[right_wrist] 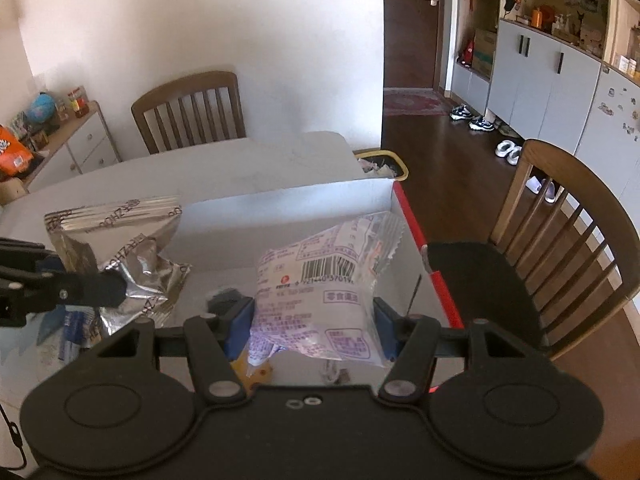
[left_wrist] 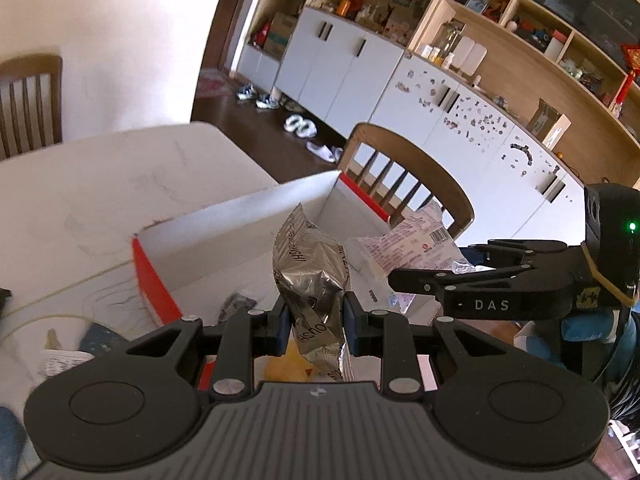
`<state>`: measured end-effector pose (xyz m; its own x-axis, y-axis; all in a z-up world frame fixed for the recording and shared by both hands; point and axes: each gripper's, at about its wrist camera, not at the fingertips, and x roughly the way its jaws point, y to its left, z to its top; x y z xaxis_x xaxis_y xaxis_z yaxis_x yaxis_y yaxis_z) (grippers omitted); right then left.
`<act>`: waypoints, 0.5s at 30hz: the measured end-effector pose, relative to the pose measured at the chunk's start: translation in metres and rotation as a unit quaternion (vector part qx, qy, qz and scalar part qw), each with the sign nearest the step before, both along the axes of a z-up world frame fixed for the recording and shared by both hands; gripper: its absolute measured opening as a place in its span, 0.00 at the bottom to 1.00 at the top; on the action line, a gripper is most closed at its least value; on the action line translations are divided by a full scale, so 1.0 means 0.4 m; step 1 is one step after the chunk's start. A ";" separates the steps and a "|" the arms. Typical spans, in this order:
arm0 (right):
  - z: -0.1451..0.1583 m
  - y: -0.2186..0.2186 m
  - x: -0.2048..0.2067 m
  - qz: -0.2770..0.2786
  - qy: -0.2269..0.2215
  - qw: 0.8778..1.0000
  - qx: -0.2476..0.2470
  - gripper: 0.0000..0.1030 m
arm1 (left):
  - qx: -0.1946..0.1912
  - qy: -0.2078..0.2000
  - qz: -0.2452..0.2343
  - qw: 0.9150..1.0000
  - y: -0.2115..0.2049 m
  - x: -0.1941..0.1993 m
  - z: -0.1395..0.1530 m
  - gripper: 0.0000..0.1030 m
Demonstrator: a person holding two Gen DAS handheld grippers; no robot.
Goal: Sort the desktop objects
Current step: 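Lift the foil bag and clear bag and carry them into the shoebox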
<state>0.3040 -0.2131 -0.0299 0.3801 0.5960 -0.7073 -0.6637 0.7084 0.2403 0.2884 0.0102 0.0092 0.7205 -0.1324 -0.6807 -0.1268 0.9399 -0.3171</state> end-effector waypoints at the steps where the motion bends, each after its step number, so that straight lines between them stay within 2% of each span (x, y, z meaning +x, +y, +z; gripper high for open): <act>1: -0.005 0.003 0.005 0.003 0.001 1.000 -0.003 0.60 | -0.003 0.004 0.000 1.000 0.000 0.010 -0.006 0.25; 9: -0.059 0.031 0.044 0.027 0.016 0.999 -0.030 0.59 | 0.001 0.022 -0.007 1.000 -0.012 0.115 -0.046 0.25; 15: -0.088 0.050 0.053 0.056 0.029 0.997 -0.053 0.59 | -0.010 0.037 -0.003 0.999 0.002 0.179 -0.079 0.25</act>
<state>0.3251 -0.1932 -0.0651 0.2723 0.5537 -0.7869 -0.7277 0.6536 0.2081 0.3601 0.0110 -0.0226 0.6673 -0.1503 -0.7295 -0.1450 0.9345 -0.3252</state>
